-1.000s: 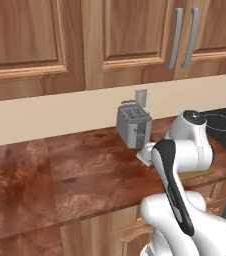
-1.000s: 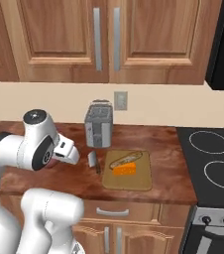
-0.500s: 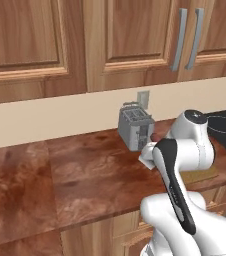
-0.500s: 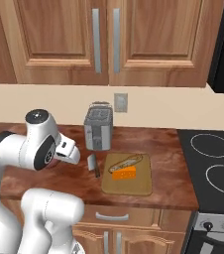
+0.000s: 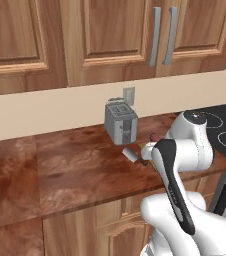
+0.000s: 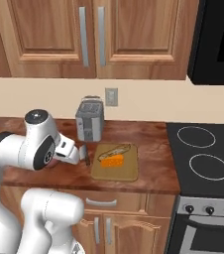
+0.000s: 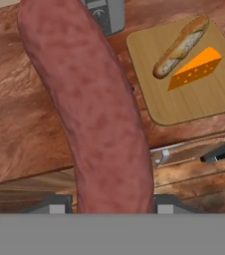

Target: Retrieve the sausage and cheese from the fridge and place them on the cutting board on the counter.

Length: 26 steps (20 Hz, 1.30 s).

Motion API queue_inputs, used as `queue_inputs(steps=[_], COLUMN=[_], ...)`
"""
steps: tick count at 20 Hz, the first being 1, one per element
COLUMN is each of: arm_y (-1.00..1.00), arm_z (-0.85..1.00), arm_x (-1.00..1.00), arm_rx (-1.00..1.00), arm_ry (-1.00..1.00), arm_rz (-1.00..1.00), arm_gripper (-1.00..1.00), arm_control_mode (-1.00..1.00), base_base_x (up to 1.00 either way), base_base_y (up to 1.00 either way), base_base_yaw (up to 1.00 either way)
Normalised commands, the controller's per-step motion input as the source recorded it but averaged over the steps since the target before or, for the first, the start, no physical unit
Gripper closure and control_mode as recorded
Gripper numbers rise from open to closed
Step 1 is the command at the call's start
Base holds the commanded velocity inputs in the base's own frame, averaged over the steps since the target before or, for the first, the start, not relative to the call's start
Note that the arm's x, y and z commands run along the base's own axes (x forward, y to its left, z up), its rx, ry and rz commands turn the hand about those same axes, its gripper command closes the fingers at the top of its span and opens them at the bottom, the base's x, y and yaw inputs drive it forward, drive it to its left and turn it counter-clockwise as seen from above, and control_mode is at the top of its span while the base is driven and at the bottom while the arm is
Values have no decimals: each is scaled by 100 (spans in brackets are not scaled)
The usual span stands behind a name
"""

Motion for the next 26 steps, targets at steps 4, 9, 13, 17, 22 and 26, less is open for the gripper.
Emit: queue_inputs(steps=[4, 9, 13, 17, 22, 26], arm_y=[0, 0, 0, 0, 0, 0], arm_z=[0, 0, 0, 0, 0, 0], arm_x=[0, 0, 0, 0, 0, 0], arm_rx=[0, 0, 0, 0, 0, 0], arm_ry=[0, 0, 0, 0, 0, 0], arm_rz=[0, 0, 0, 0, 0, 0], arm_gripper=[100, 100, 100, 100, 100, 100], arm_control_mode=[100, 100, 100, 100, 100, 100], base_base_x=[11, 52, 17, 0, 0, 0], base_base_y=[-2, 0, -11, -1, 0, 0], base_base_yaw=[-3, 0, 0, 0, 0, 0])
